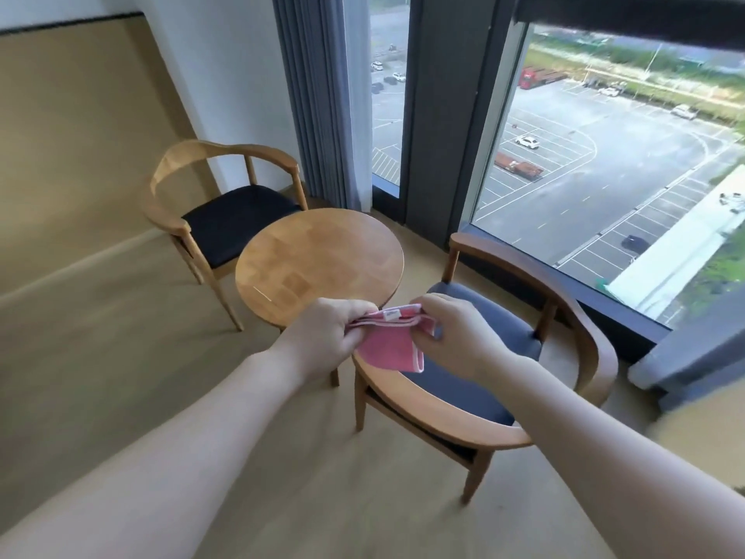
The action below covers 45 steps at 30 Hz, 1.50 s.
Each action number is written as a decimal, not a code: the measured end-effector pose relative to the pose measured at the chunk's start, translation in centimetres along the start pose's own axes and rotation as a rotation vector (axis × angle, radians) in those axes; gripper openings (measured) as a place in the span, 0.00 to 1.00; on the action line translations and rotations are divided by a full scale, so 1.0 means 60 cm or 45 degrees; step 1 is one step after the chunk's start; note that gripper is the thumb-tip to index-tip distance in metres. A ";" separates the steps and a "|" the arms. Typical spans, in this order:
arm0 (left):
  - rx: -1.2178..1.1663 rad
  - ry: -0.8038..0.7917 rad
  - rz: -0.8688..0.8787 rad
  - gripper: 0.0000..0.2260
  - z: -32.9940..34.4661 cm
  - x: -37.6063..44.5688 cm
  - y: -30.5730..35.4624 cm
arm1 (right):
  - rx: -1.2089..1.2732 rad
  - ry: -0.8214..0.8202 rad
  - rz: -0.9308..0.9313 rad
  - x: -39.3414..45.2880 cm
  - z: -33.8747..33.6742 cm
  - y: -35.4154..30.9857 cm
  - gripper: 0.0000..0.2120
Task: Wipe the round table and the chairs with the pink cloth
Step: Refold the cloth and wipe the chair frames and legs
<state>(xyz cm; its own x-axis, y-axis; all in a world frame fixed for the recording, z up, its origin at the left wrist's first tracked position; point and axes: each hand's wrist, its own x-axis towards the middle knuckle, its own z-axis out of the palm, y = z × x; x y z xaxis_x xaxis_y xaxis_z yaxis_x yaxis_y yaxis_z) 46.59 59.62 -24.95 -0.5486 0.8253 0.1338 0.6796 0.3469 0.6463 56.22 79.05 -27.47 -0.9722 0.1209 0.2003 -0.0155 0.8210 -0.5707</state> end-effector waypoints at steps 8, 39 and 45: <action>0.093 -0.066 0.179 0.07 -0.027 0.021 -0.106 | 0.000 0.029 0.172 0.028 0.082 -0.020 0.13; 0.317 -0.085 0.482 0.17 0.720 -0.128 -0.924 | -1.500 -0.327 -0.743 -0.068 0.816 0.469 0.17; 0.309 -0.053 0.439 0.17 0.751 -0.115 -0.949 | -1.845 -0.437 -0.576 -0.031 0.840 0.498 0.26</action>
<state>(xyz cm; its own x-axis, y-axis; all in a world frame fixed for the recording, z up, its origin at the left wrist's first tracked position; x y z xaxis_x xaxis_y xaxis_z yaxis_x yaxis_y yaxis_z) 33.59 54.25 -96.51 -0.2522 0.9269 0.2780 0.9177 0.1379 0.3727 45.82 75.26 -85.03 -0.9570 -0.2395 -0.1640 -0.2781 0.5947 0.7543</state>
